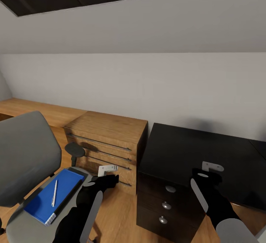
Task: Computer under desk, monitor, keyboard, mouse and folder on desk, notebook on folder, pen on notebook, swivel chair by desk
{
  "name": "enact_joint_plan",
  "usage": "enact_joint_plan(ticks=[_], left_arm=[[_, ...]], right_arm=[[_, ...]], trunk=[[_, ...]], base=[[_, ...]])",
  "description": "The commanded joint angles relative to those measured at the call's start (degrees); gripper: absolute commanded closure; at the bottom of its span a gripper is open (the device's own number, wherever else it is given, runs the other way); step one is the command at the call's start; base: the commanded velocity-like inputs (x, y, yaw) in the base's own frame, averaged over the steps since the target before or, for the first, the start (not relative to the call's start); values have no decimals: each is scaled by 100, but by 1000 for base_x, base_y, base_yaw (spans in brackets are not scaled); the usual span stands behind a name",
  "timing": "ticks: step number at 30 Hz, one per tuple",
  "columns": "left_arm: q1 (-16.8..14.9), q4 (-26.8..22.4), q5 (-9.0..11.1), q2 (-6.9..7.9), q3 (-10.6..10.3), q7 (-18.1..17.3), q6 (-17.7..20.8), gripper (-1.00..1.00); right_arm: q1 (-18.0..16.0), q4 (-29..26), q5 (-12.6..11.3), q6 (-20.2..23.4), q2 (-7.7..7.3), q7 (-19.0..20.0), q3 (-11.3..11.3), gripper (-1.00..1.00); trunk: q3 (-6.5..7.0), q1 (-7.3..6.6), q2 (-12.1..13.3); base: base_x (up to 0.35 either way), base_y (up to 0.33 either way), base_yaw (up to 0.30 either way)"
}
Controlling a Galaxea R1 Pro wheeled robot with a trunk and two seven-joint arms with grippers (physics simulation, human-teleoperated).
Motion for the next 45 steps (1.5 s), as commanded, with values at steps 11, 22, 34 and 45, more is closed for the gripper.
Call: enact_joint_plan(ticks=[11, 22, 34, 45], left_arm=[[-4, -6, 60, 0, -5, 54, 18, -100], [-4, -6, 60, 0, -5, 54, 18, -100], [-4, 1, 60, 0, -5, 54, 18, -100], [-4, 3, 60, 0, -5, 54, 18, -100]], right_arm=[[-6, -9, -33, 78, -7, -46, 23, -100], [-27, -9, -238, 104, -7, -59, 23, -100], [-56, -9, -261, 116, -11, -64, 23, -100], [-57, -9, -262, 116, -10, -66, 23, -100]], trunk=[[-6, 0, -3], [-6, 0, -3], [-6, 0, -3], [-6, 0, -3]], base=[[2, 0, 0], [0, 0, 0], [0, 0, 0], [-55, 0, 0]])
